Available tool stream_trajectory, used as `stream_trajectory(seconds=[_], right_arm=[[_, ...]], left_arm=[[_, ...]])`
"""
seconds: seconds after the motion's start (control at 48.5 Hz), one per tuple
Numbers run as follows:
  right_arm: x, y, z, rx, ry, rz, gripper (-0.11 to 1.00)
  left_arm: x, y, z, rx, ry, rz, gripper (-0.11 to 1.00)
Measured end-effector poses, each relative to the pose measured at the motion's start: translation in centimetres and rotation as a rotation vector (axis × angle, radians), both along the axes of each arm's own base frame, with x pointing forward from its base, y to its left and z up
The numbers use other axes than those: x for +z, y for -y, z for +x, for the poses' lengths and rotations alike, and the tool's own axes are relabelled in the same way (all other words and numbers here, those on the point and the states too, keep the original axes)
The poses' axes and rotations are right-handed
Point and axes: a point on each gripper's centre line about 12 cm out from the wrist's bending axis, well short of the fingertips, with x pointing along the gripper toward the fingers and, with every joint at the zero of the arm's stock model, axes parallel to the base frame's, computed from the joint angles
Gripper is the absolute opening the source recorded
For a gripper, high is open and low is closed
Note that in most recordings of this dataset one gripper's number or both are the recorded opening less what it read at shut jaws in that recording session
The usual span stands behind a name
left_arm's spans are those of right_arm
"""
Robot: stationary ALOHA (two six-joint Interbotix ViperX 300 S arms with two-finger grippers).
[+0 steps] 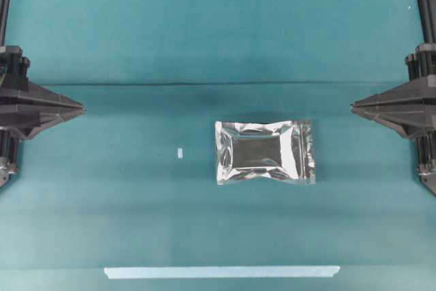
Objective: Hand over the silver zip bag and make it stand upright.
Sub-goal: 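Move the right gripper left toward the right edge of the silver bag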
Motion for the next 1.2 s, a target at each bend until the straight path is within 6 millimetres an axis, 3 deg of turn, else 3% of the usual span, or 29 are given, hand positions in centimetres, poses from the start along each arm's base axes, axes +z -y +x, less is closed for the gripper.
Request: stream_trajectory(seconds=[0.144, 0.371, 0.701, 0.866, 1.196], right_arm=[[-0.4, 0.0, 0.2, -0.001, -0.023, 0.082, 0.00], [-3.3, 0.3, 1.4, -0.041, -0.199, 0.509, 0.00], [-9.5, 1.5, 2.4, -0.268, -0.526, 1.020, 0.00], [-11.5, 2.1, 2.5, -0.366, -0.583, 1.141, 0.00], [-15.2, 2.0, 1.8, -0.474, -0.703, 1.214, 0.00]], left_arm=[[0.5, 0.0, 2.0, -0.001, -0.034, -0.003, 0.00], [0.7, 0.2, 5.7, -0.008, -0.098, 0.020, -0.01], [0.1, 0.7, 8.7, -0.024, -0.162, 0.020, -0.01], [0.0, 0.7, 9.3, -0.024, -0.175, 0.018, -0.01], [0.0, 0.7, 9.4, -0.024, -0.181, 0.015, -0.01]])
